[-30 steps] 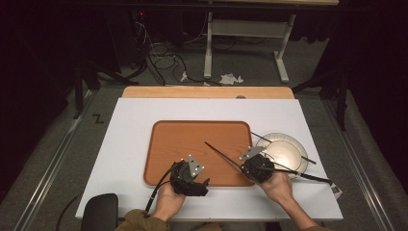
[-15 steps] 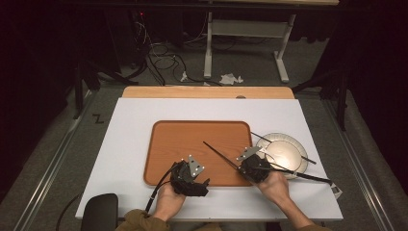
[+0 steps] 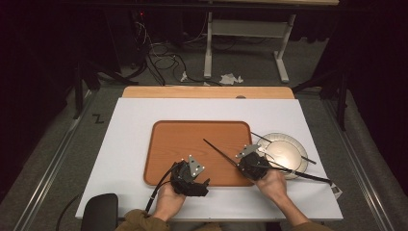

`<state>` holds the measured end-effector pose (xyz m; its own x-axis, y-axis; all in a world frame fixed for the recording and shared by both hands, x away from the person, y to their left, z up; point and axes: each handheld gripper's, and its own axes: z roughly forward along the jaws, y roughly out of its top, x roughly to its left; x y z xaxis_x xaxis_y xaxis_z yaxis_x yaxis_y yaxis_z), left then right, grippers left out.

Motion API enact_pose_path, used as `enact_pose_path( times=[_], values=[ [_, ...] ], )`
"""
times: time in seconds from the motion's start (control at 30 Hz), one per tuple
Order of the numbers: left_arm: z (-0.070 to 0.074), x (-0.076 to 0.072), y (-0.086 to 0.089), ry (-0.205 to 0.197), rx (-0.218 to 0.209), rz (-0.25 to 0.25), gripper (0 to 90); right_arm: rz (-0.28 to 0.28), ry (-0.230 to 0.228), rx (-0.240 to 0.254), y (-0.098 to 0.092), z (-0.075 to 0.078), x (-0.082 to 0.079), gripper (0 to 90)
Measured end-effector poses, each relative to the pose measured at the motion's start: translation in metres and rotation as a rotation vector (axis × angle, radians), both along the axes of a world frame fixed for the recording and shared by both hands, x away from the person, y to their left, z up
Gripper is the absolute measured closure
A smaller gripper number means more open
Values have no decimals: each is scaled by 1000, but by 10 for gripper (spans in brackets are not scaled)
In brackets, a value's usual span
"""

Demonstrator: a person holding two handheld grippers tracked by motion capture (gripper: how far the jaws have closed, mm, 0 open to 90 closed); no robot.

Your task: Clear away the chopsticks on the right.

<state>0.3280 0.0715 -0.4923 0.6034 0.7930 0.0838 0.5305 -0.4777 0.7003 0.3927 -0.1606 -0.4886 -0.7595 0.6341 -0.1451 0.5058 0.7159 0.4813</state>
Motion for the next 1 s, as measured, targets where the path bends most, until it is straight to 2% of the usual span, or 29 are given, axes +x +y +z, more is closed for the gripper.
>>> enact_pose_path(
  times=[0.07,0.1,0.13,0.33,0.47,0.6,0.8,1.0],
  values=[
    [0,0,0,-1,0,0,164,10,4,3,0,0,0,838],
    [0,0,0,-1,0,0,164,9,5,2,-1,0,0,784],
    [0,0,0,0,-1,1,164,-3,10,7,0,1,0,767],
    [0,0,0,-1,0,0,164,-18,-6,-20,-2,1,0,840],
    [1,-1,0,-2,-1,0,164,-65,-31,-53,-5,1,1,851],
    [1,-1,1,-3,-2,0,164,-104,-40,-50,-6,0,2,844],
    [1,-1,1,-3,-3,0,164,-130,-40,-70,-9,1,3,829],
    [1,-1,0,-1,-1,-1,164,-148,-22,-46,-15,1,5,811]
  ],
)
